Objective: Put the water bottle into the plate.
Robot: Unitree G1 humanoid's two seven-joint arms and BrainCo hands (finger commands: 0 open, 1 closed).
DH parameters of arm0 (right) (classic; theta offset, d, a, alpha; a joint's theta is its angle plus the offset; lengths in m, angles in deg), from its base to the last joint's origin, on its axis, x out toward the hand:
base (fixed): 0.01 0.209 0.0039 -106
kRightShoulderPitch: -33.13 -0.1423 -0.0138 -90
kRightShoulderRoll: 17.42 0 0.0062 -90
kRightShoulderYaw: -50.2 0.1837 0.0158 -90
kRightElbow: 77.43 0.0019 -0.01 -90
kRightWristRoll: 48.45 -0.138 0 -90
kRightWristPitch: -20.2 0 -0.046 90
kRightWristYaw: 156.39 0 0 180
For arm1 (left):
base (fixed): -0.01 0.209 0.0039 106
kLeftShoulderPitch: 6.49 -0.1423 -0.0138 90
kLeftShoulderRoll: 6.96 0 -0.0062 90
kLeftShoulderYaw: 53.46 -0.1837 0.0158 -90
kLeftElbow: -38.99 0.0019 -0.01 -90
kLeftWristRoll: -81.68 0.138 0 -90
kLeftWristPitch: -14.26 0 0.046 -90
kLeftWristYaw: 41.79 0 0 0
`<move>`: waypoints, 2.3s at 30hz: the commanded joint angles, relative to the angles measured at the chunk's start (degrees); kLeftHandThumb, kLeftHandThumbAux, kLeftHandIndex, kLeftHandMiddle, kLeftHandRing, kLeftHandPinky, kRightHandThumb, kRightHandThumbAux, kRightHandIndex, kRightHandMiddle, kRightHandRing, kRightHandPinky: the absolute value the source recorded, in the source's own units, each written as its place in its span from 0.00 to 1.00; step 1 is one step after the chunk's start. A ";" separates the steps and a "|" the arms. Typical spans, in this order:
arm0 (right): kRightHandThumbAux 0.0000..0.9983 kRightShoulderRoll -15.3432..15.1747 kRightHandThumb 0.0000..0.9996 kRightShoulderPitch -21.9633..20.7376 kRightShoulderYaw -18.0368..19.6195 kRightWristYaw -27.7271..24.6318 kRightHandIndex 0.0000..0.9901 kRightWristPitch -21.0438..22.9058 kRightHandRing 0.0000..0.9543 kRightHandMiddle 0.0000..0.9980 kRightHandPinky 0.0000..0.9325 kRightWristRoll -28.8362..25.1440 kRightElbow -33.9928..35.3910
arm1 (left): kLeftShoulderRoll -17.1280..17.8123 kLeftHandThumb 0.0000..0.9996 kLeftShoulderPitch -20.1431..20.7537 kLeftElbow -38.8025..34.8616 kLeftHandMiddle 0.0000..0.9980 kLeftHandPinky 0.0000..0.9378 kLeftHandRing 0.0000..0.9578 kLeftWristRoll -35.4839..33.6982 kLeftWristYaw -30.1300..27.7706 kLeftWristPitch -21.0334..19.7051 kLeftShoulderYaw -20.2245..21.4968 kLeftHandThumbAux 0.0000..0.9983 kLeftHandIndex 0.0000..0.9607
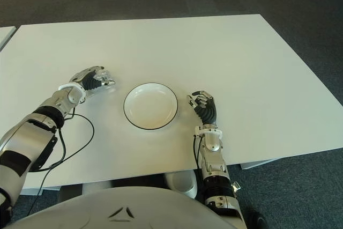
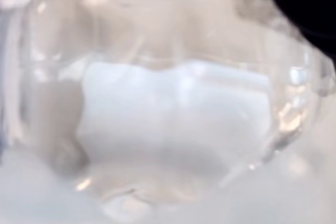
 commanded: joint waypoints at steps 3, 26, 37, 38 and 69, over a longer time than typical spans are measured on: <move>0.73 0.06 0.71 1.72 0.41 0.02 0.44 2.69 0.80 0.77 0.80 -0.71 -2.25 | -2.21 0.73 -5.93 2.76 0.45 0.49 0.46 0.77 2.04 -2.55 -0.39 0.36 0.43; 0.73 0.20 0.71 1.38 0.39 -0.16 0.44 1.03 0.80 0.77 0.79 -0.96 -2.52 | -4.41 0.74 -4.71 1.71 0.85 0.91 0.88 -7.66 0.29 -2.63 9.12 0.70 0.46; 0.73 0.28 0.71 1.02 0.41 0.15 0.44 1.37 0.80 0.78 0.80 -0.77 -2.81 | -5.06 0.75 -4.73 1.72 0.88 0.92 0.91 -10.30 -2.84 -1.40 12.30 0.70 0.46; 0.73 0.31 0.71 0.97 0.41 0.21 0.44 1.34 0.80 0.78 0.80 -0.74 -2.87 | -5.13 0.75 -4.69 1.70 0.88 0.92 0.91 -10.35 -2.98 -1.38 12.40 0.70 0.46; 0.73 0.55 0.71 0.42 0.58 0.84 0.44 1.06 0.81 0.78 0.81 -0.65 -4.06 | -1.30 0.75 0.82 -3.86 0.90 0.92 0.93 -11.41 -10.57 7.82 13.52 0.70 0.46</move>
